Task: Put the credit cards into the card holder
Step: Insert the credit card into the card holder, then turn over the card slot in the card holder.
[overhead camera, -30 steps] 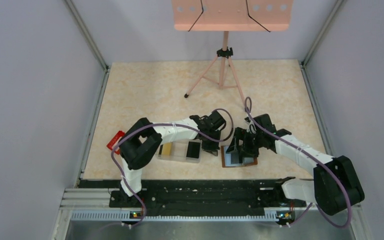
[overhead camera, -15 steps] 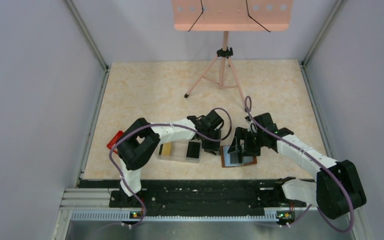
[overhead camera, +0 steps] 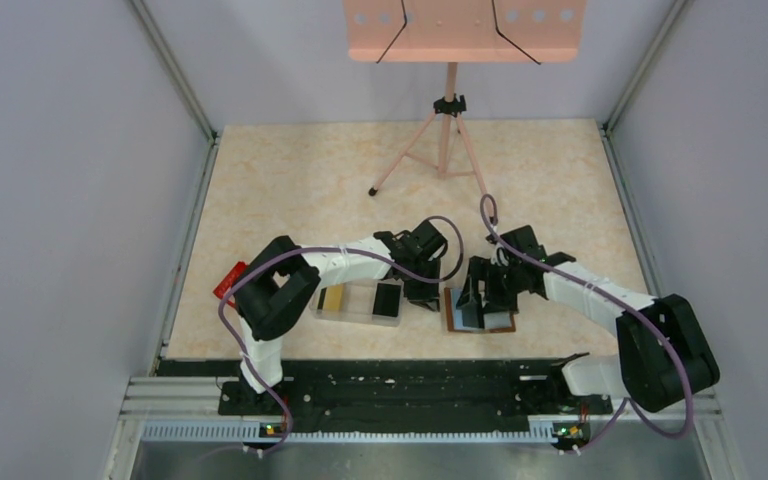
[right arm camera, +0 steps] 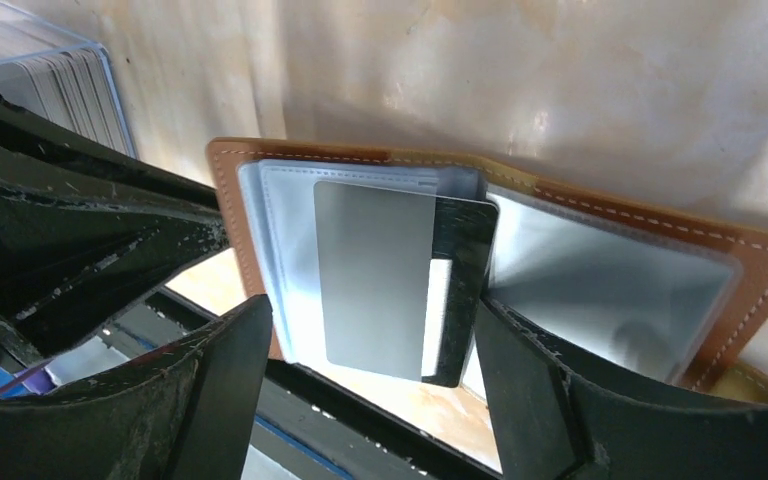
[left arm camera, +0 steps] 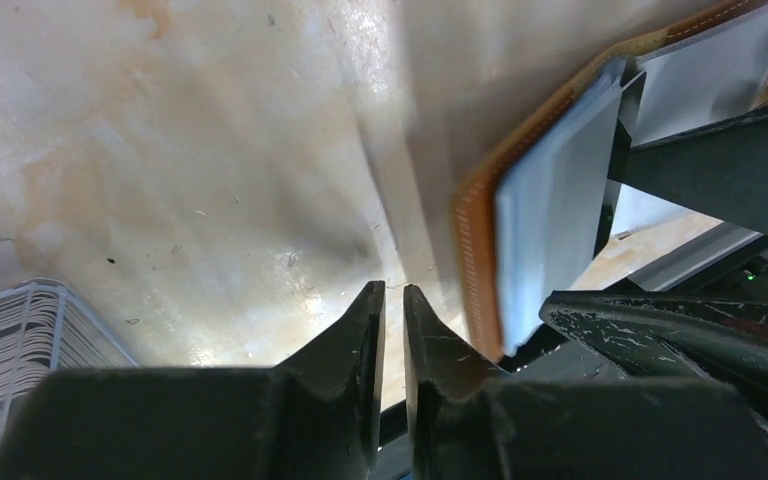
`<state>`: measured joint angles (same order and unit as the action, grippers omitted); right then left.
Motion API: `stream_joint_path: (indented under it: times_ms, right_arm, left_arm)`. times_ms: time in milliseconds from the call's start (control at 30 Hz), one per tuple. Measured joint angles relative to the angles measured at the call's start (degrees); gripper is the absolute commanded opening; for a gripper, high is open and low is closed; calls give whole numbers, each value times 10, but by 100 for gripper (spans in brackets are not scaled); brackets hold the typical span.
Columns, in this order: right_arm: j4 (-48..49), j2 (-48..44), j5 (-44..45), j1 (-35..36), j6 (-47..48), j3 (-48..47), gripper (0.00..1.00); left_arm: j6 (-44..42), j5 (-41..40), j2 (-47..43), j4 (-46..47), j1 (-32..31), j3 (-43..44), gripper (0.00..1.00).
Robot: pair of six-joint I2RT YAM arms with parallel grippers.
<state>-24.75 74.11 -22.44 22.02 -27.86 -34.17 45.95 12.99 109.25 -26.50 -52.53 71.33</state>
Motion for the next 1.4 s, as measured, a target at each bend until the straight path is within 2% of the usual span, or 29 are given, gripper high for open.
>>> stream_joint_path:
  times_ms: [167,300,367,500,667,767,1000,1167,1400]
  right_arm:
    - [31,12,-17,3,-4,1,65]
    - [59,15,-32,23,-13,5,48]
    - [74,17,-47,30,-20,8,44]
    - [110,22,-79,35,-51,26,41]
    - [123,22,-92,37,-72,38,48]
    - [112,19,-83,37,-72,38,48]
    - [66,-24,-26,37,-62,36,29]
    - [68,4,-20,38,-58,37,14]
    - [96,41,-28,38,-58,40,4]
  left_arm:
    - [0,7,0,-1,0,2,11]
    - [-2,9,7,-6,0,18,6]
    - [-5,9,12,-7,0,26,7]
    - [-11,9,13,-19,0,38,11]
    - [-22,-3,13,-31,0,45,28]
    - [-25,-13,12,-42,0,44,35]
    - [-12,-10,-32,-17,0,5,42]
    - [7,1,-37,15,1,-26,44]
    - [25,14,-37,41,2,-51,40]
